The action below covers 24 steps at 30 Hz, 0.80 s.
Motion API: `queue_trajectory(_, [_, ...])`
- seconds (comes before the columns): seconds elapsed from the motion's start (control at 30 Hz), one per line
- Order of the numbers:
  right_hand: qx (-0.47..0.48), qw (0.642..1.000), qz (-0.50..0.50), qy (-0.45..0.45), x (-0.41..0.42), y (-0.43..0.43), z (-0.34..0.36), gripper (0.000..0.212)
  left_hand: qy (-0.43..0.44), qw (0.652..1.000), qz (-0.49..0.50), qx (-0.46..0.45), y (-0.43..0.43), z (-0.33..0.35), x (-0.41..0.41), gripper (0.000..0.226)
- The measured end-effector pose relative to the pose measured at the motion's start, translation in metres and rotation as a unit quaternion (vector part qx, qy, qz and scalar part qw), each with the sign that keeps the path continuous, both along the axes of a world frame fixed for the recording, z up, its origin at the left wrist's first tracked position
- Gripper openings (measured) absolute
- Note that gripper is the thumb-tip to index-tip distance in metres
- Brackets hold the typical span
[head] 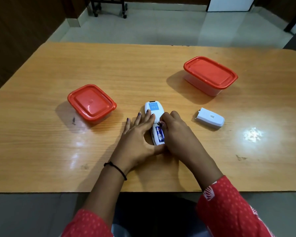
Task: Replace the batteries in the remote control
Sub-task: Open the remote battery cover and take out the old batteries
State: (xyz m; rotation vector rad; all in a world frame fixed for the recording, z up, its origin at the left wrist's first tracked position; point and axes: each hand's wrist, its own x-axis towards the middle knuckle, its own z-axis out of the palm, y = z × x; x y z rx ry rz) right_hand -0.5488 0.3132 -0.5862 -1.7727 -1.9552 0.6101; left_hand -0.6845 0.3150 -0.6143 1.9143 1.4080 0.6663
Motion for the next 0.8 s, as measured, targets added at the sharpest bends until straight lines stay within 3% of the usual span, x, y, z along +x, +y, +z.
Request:
queue_trajectory(0.5, [-0.017,0.999,0.028,-0.008,0.003,0.008,0.004,0.01,0.016,1.0,-0.002,-0.002,0.0,0.002,0.001,0.096])
queue_trajectory(0.67, [-0.016,0.994,0.028,0.101,0.003,0.002,0.004,0.018,0.034,0.999,-0.018,-0.005,0.0,0.004,0.0,0.096])
queue_trajectory(0.8, [0.012,0.992,0.026,0.125,0.007,-0.006,0.004,0.013,0.032,0.999,-0.012,-0.004,0.0,0.003,0.0,0.096])
